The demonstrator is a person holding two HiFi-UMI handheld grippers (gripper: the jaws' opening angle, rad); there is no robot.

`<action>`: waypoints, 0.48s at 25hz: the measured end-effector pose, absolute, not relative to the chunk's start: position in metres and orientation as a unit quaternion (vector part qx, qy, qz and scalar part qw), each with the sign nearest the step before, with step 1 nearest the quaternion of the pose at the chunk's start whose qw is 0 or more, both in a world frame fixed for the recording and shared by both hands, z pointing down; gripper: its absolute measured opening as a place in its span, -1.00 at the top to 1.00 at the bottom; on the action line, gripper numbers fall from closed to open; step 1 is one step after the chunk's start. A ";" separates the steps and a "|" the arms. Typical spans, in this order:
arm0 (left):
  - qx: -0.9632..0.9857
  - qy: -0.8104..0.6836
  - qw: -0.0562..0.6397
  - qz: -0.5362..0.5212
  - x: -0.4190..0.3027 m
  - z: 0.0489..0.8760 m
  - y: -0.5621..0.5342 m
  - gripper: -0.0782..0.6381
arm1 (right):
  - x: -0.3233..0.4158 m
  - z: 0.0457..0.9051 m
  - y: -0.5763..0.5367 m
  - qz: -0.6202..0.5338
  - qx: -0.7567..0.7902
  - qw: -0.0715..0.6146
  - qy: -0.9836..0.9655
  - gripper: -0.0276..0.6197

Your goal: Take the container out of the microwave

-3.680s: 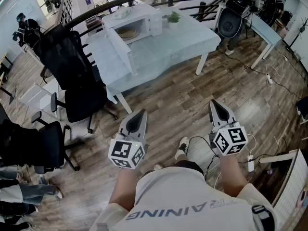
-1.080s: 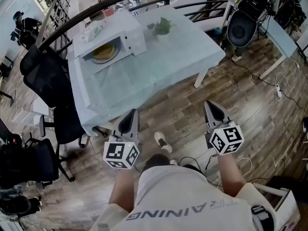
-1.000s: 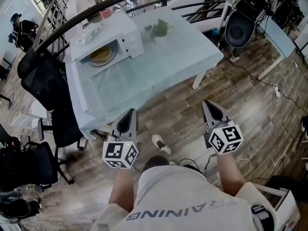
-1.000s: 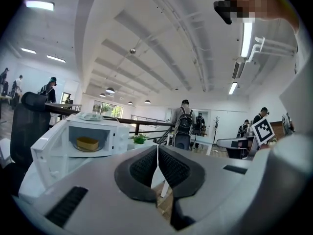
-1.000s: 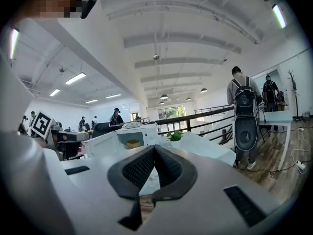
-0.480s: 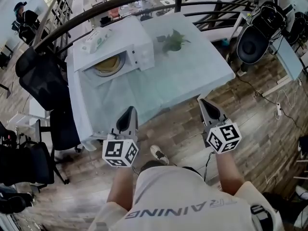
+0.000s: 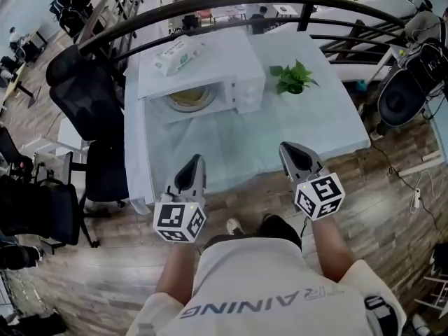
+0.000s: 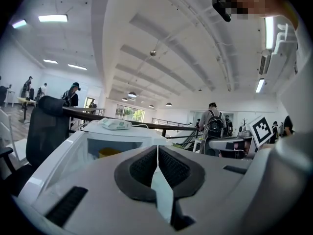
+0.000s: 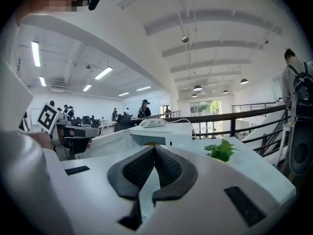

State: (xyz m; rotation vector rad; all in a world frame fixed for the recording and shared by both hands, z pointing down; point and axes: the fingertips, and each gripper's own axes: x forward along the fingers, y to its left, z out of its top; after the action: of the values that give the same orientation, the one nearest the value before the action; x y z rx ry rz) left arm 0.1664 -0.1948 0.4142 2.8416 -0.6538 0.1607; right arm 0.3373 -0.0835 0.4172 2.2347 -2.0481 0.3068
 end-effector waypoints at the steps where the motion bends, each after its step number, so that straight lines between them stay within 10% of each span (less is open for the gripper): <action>1: 0.965 -0.231 0.112 0.053 0.164 0.414 -0.199 0.68 | 0.335 0.417 -0.095 0.099 0.724 0.049 -0.681 0.85; 12: 0.924 -0.357 0.129 0.043 0.162 0.419 -0.241 0.68 | 0.343 0.429 -0.210 0.103 0.605 0.080 -0.785 0.85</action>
State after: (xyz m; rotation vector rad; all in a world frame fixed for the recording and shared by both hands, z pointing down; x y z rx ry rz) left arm 0.1617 -0.2410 0.4187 2.6870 -1.0395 0.1245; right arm 0.3432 -0.2104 0.4286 1.8104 -2.3490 0.3088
